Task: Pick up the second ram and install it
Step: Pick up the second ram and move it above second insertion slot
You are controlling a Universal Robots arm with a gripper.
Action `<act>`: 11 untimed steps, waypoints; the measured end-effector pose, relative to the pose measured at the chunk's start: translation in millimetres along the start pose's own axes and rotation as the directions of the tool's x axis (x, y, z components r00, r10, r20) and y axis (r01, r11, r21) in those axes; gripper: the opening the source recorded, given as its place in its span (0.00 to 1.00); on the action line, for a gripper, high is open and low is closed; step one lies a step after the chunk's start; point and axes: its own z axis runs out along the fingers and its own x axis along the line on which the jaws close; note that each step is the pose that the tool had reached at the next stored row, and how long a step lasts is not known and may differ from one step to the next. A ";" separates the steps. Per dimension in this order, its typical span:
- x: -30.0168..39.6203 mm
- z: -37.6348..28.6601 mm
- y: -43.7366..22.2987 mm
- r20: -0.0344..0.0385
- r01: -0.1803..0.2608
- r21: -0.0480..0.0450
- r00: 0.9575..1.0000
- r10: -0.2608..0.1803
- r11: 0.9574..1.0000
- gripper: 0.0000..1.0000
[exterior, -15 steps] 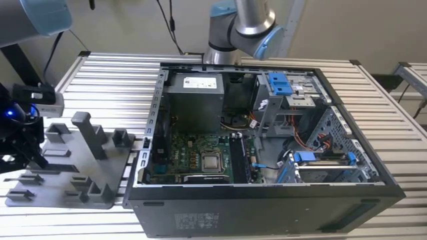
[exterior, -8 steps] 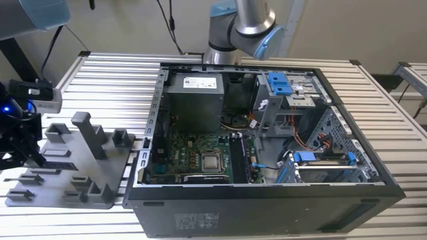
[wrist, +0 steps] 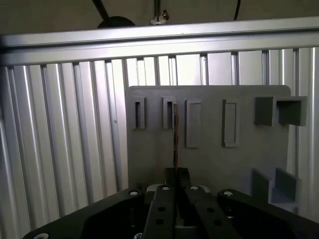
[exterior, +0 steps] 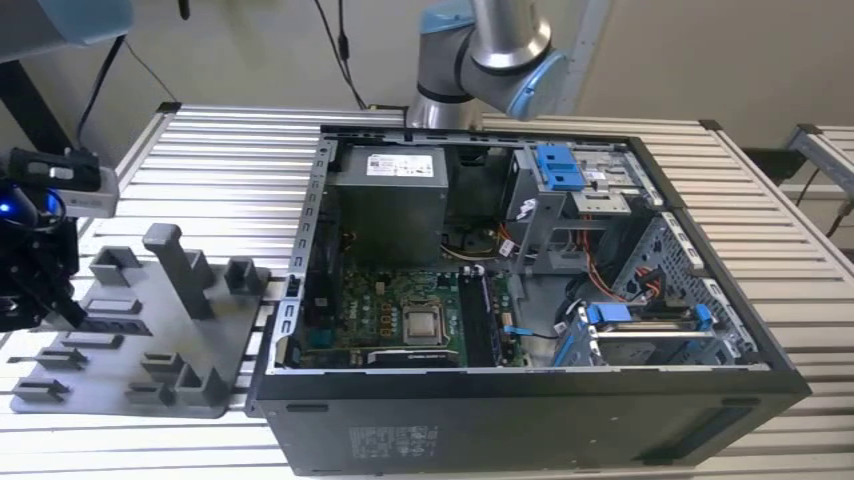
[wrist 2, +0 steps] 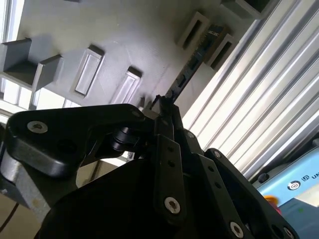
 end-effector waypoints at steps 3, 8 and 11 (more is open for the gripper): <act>-0.2 -4.9 0.0 0.000 0.000 0.000 1.000 0.000 1.000 0.14; -0.4 -12.7 0.0 0.000 0.000 0.000 1.000 0.000 1.000 0.14; -0.5 -17.2 -0.1 0.000 0.000 0.000 1.000 0.000 1.000 0.14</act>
